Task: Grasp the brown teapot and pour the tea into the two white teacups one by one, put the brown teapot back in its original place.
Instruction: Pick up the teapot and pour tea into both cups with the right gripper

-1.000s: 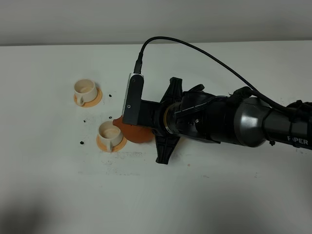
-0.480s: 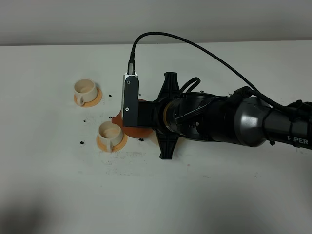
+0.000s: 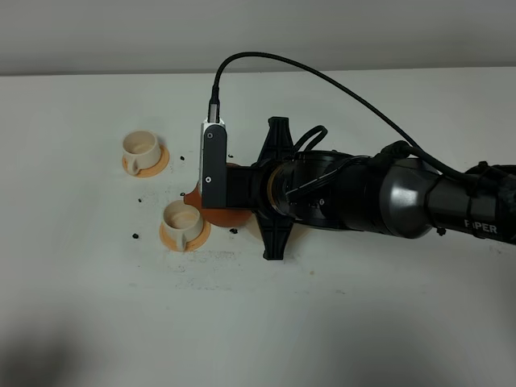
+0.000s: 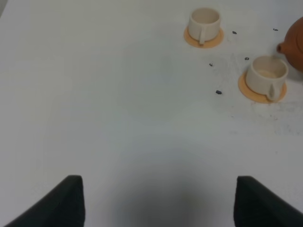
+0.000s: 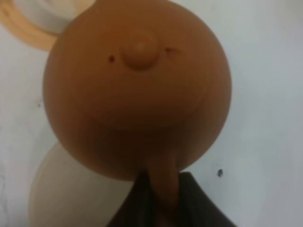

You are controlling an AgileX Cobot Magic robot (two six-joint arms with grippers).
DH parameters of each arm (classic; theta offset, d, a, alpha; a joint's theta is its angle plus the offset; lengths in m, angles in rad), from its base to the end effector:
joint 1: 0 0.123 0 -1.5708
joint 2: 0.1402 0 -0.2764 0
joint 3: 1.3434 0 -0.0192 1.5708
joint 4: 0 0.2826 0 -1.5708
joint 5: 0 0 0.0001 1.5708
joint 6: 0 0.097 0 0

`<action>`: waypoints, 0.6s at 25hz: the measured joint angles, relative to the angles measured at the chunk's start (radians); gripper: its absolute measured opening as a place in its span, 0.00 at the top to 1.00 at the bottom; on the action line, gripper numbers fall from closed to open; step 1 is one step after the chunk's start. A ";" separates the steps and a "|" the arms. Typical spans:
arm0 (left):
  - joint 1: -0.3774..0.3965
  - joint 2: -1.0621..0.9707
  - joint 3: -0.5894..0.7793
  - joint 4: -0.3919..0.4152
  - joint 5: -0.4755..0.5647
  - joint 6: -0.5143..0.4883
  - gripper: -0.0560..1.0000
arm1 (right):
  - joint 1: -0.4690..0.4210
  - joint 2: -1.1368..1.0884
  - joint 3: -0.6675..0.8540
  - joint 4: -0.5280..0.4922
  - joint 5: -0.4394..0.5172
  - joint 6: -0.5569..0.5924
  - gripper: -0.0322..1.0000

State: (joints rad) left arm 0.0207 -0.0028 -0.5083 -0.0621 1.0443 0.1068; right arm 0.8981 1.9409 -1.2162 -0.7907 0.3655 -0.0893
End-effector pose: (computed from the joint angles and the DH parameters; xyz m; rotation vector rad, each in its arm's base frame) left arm 0.0364 -0.0045 0.2941 0.0894 2.0133 0.0071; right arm 0.2883 0.3223 0.1379 -1.8052 1.6608 -0.2941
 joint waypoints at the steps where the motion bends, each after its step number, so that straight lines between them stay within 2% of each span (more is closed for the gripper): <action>1: 0.000 0.000 0.000 0.000 0.000 0.000 0.32 | 0.000 0.004 -0.003 -0.005 0.000 -0.001 0.86; 15: 0.000 0.000 0.000 0.000 0.000 0.000 0.32 | 0.016 0.005 -0.007 -0.131 -0.001 -0.004 0.86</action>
State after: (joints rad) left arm 0.0207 -0.0028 -0.5083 -0.0621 1.0443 0.1068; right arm 0.9146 1.9458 -1.2235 -0.9219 0.3643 -0.0937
